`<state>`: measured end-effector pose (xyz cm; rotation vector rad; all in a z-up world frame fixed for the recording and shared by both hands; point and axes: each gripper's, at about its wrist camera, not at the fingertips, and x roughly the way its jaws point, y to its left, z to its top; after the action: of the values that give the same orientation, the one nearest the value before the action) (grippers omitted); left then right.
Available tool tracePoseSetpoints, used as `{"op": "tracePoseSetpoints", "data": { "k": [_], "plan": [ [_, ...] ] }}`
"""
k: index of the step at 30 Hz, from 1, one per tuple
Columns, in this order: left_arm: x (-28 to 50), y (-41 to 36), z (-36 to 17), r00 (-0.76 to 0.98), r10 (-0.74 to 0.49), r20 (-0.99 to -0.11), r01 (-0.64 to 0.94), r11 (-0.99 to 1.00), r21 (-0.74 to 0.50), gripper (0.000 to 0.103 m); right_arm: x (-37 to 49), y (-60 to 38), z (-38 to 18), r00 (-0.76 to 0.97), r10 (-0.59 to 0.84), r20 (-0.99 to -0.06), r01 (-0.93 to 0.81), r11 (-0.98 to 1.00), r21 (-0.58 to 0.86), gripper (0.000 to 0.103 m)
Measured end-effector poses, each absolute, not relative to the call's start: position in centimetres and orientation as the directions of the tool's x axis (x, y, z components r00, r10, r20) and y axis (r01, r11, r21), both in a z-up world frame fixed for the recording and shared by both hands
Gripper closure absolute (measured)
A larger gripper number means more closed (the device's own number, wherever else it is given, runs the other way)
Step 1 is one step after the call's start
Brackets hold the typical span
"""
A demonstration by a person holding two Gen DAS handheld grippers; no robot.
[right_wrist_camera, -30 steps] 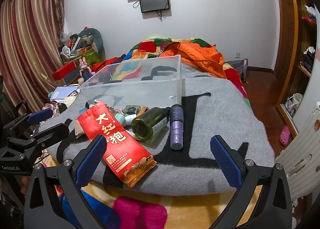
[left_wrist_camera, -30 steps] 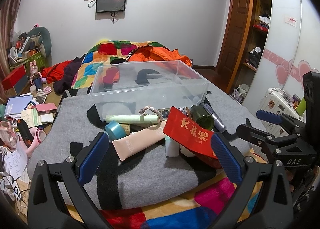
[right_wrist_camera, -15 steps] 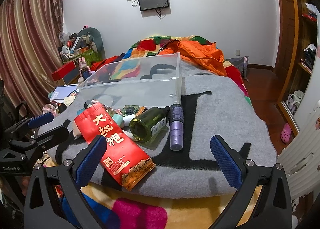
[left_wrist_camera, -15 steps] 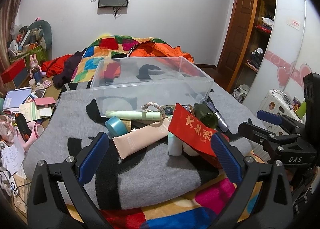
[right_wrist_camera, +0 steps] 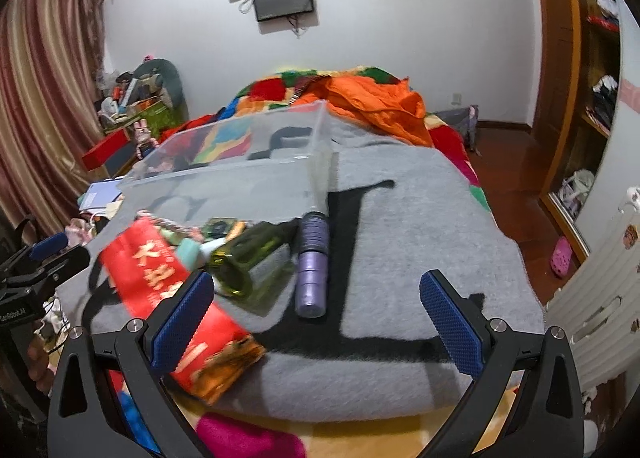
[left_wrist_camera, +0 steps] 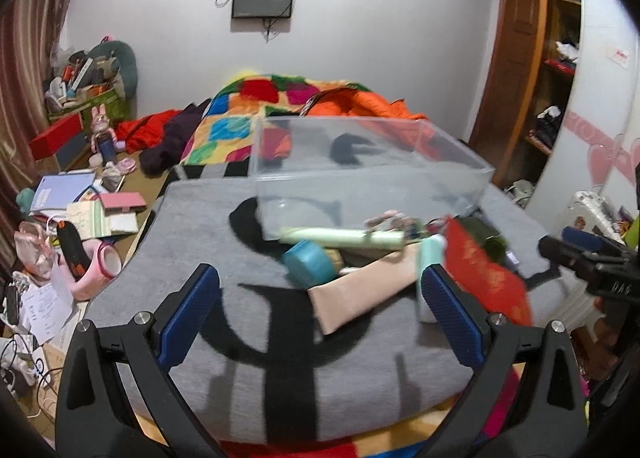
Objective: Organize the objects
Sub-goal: 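Grasp the purple cylinder with the right tool while the left tool grasps the teal tape roll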
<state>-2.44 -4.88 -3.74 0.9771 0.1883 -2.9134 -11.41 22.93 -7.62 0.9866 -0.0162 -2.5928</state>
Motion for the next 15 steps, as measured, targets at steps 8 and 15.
{"op": "tracePoseSetpoints", "data": {
  "k": [8, 15],
  "plan": [
    [-5.6, -6.7, -6.0, -0.751, -0.036, -0.660, 0.122, -0.989, -0.084, 0.021, -14.2, 23.2, -10.2, -0.625, -0.346, -0.700, 0.317, -0.932, 0.177, 0.025],
    [-8.0, -7.2, -7.7, -0.721, 0.003, -0.692, 0.094, -0.990, -0.102, 0.028, -16.1, 22.9, -12.2, -0.578, -0.350, -0.737, 0.315, -0.929, 0.194, 0.046]
  ]
}}
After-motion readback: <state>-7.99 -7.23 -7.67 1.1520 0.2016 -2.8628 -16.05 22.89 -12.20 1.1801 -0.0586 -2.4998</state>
